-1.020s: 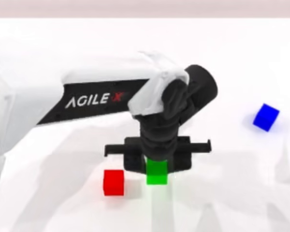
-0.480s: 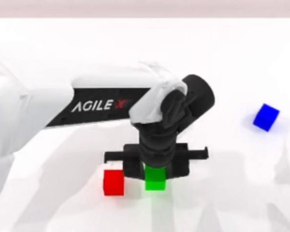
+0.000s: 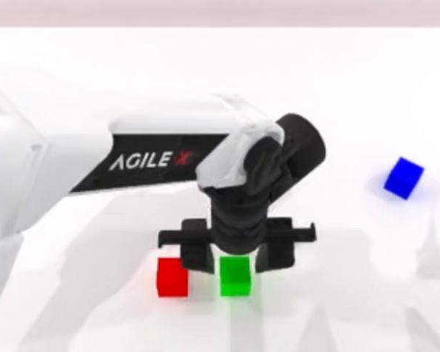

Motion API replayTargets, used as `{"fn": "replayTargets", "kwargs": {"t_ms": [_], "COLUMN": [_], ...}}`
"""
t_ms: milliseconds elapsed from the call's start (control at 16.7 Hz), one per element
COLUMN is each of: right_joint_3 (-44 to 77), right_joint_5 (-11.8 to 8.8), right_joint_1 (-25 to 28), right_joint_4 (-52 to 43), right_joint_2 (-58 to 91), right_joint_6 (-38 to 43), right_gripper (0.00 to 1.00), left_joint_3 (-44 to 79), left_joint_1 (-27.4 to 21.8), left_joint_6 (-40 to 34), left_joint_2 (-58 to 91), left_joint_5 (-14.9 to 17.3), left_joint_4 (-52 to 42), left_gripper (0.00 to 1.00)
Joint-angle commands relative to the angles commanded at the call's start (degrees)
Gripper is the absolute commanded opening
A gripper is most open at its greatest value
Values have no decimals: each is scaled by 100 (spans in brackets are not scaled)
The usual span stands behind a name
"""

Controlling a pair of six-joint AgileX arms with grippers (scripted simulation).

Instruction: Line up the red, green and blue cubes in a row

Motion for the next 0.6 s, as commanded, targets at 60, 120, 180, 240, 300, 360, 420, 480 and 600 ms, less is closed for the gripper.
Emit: {"fn": "replayTargets", "kwargs": {"t_ms": [60,120,180,240,300,360,420,480,600], "right_joint_3": [0,0,0,0,0,0,0,0,0], "right_joint_5": [0,0,0,0,0,0,0,0,0], "right_joint_1": [0,0,0,0,0,0,0,0,0], "right_joint_4": [0,0,0,0,0,0,0,0,0], "right_joint_2": [0,0,0,0,0,0,0,0,0], "right_joint_6": [0,0,0,0,0,0,0,0,0], "right_gripper": [100,100,100,100,100,100,100,100,100], "left_joint_3": [0,0,0,0,0,0,0,0,0], "left_joint_1": [0,0,0,0,0,0,0,0,0], "left_joint_6": [0,0,0,0,0,0,0,0,0], "left_joint_2": [0,0,0,0,0,0,0,0,0], "left_joint_5": [0,0,0,0,0,0,0,0,0], "left_joint_4": [0,0,0,0,0,0,0,0,0], "left_gripper": [90,98,100,100,100,100,100,100,100]}}
